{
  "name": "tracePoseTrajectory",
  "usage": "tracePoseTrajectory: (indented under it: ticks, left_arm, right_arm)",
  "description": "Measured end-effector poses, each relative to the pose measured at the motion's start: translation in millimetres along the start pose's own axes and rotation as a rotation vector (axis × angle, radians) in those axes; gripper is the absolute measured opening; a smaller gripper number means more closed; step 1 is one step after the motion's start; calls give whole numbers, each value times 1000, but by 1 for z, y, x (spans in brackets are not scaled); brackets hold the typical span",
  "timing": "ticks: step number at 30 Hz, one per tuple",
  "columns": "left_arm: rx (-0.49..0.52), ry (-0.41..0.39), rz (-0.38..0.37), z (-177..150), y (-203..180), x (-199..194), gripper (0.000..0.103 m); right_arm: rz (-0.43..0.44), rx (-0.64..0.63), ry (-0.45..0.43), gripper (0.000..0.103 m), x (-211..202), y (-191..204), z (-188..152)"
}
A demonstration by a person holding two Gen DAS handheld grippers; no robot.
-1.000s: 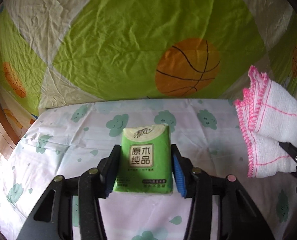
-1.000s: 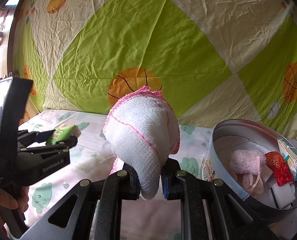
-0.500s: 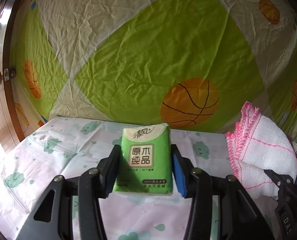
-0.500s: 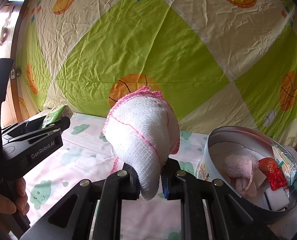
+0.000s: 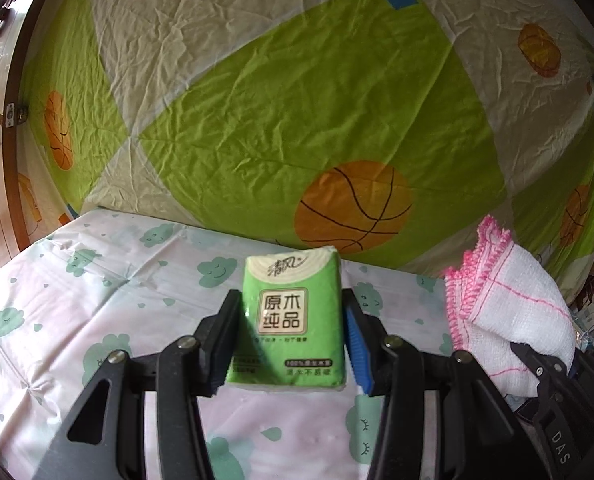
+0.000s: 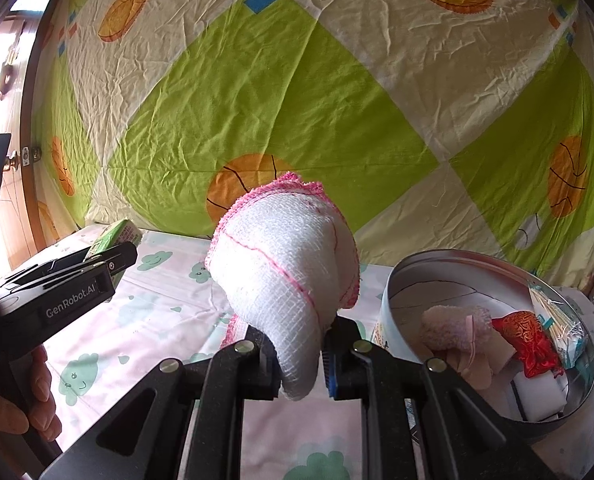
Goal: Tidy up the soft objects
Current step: 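Lift the towel with the right tool while the left tool lifts the tissue pack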
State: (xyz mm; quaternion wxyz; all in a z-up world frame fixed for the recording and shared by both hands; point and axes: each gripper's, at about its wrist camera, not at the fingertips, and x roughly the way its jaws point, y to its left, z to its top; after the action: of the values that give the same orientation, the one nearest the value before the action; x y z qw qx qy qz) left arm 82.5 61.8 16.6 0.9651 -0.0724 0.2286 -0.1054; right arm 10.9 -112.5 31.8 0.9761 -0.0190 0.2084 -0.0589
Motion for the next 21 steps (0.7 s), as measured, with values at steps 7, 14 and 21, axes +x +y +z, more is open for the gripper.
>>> tracePoseTrajectory:
  ticks: [7,14,21]
  left_arm:
    - [-9,-5,15,-5,-12,-8,48]
    - [-5,-7,20,-10,-22,-14,48]
    - [-8,-6,34,-14,-28,-17,48]
  right_arm:
    - [-5,1,13,17,-2,-7,-1]
    - [-1,0,10,17,-8,-14,-3]
    - [4,-4,-2,17,-18,-22,-4]
